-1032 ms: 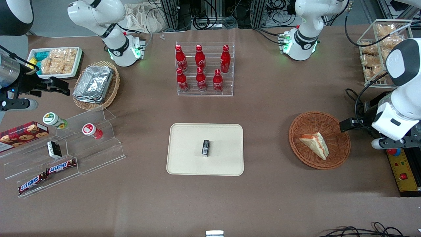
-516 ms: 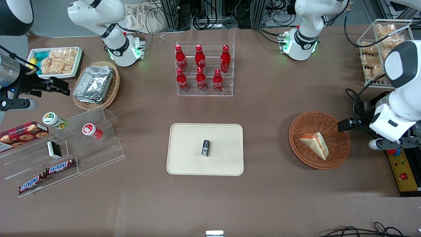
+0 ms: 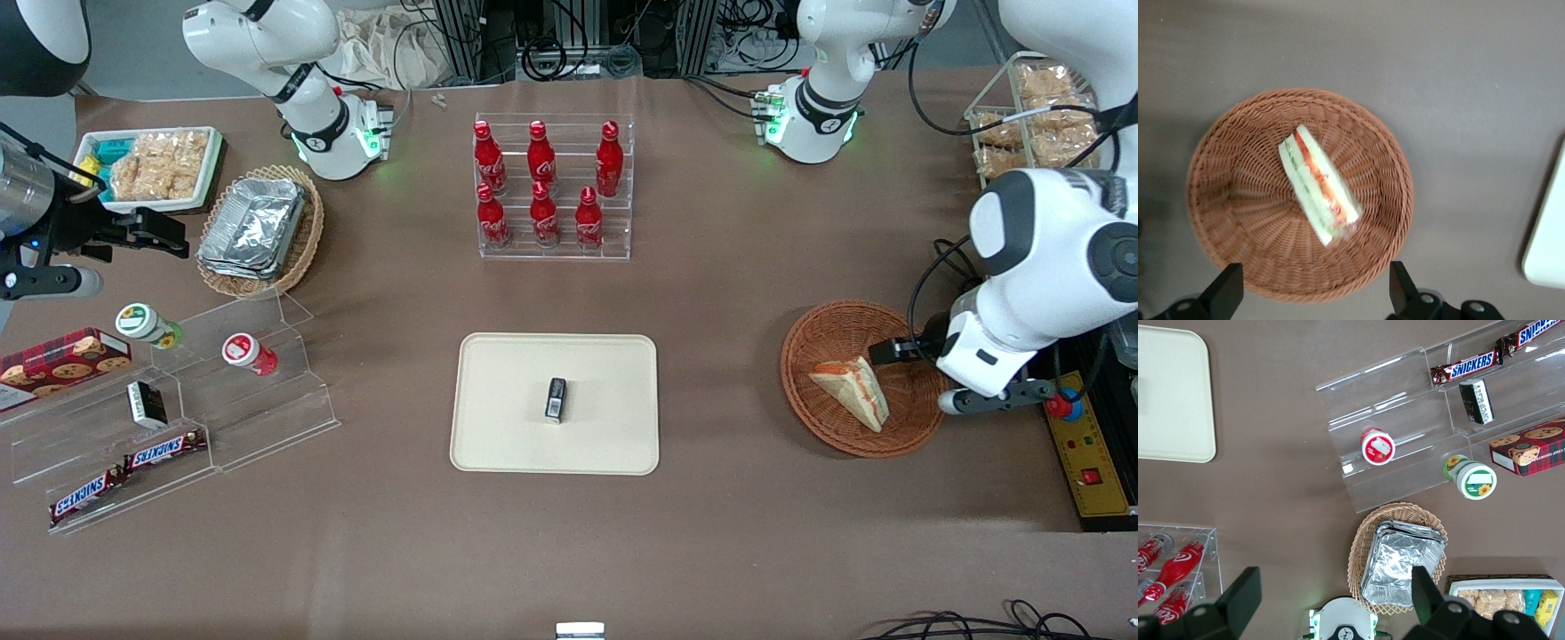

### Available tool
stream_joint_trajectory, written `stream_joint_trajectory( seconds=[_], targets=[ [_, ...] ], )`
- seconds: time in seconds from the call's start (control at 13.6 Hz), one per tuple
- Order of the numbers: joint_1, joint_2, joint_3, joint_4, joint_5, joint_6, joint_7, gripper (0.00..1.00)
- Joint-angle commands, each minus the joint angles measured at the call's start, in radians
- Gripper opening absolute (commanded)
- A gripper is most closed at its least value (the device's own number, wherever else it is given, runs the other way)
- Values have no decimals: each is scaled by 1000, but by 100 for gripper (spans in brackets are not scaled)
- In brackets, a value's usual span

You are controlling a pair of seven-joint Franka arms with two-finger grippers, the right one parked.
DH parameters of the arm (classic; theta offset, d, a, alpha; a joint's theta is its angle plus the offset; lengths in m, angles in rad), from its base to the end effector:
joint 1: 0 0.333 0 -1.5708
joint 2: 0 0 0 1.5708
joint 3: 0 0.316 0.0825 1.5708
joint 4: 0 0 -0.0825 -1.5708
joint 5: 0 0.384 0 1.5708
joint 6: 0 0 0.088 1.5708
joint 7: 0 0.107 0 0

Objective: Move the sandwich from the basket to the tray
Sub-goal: 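Close the left gripper on the wrapped sandwich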

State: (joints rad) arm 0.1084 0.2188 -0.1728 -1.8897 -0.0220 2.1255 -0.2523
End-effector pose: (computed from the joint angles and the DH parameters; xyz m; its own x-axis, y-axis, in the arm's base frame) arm 0.6098 -0.0355 0.3942 0.9793 0.2025 0.0049 0.2018 -0.9776 0.0593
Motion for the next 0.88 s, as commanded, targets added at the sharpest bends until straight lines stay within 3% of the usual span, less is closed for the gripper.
stream_joint_trajectory(
  seconds=[0.0,0.44,0.81],
  targets=[
    [14,-21,-10,-86,-22,117,-114,98],
    [13,63,-10,-132,-22,261,-286,98],
    [13,100,-8,-195,-22,344,-289,98]
  ],
)
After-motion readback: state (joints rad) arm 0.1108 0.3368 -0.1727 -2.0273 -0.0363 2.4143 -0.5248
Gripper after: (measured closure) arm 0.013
